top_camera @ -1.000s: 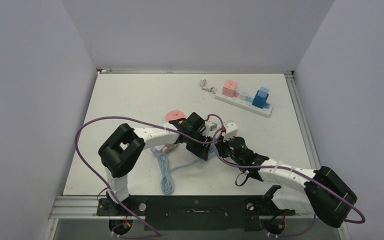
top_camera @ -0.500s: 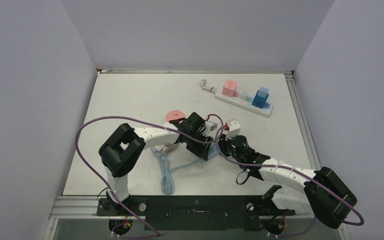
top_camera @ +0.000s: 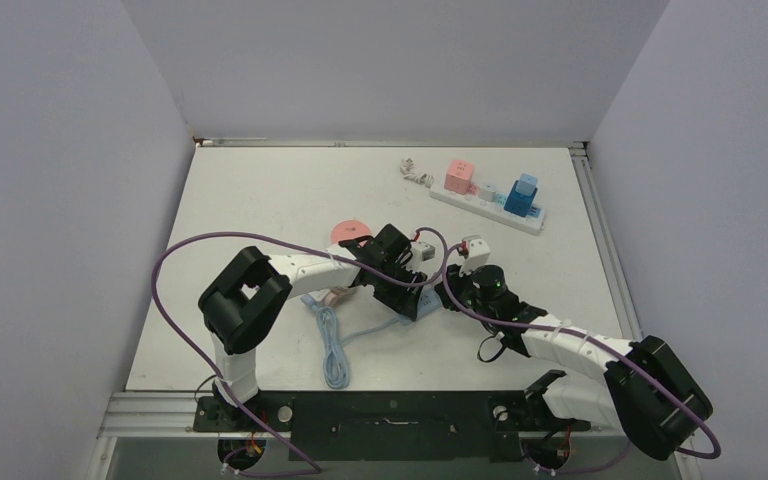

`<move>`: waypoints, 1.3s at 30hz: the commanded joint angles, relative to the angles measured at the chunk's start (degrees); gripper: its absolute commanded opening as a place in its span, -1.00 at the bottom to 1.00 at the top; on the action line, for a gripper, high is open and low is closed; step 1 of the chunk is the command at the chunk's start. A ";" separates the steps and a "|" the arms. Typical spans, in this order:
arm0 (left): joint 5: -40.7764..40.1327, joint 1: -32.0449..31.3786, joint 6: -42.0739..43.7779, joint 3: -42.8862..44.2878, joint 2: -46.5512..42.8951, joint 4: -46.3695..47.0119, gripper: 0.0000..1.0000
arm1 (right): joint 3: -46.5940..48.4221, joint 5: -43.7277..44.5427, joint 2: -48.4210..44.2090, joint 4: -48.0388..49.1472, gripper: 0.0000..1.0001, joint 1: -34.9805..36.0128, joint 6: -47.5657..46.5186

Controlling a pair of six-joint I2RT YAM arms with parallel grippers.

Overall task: Pull the plug off the socket
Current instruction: Remove the plug from the socket.

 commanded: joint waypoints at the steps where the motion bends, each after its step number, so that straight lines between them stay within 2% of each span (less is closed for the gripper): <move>1: -5.48 0.69 -1.27 -0.55 3.70 -3.72 -1.00 | -0.15 4.96 -2.56 3.10 -0.89 3.56 -1.79; 9: -5.20 0.76 -1.25 -0.42 4.23 -4.13 -1.00 | 1.94 12.27 -0.24 1.91 -0.89 11.27 -4.38; 18: -5.40 0.80 -1.30 -0.42 4.36 -4.23 -1.00 | 1.49 15.62 -2.09 1.49 -0.89 12.39 -3.29; 22: -5.49 0.83 -1.30 -0.42 4.49 -4.30 -1.00 | 0.72 13.39 -3.22 1.86 -0.89 9.52 -1.78; 29: -5.56 0.76 -1.30 -0.26 4.74 -4.48 -1.00 | -0.81 1.38 -2.87 2.66 -0.89 -2.16 1.50; 39: -5.93 0.83 -1.30 -0.14 4.93 -4.74 -1.00 | -0.76 0.62 -2.52 3.27 -0.89 -1.63 0.51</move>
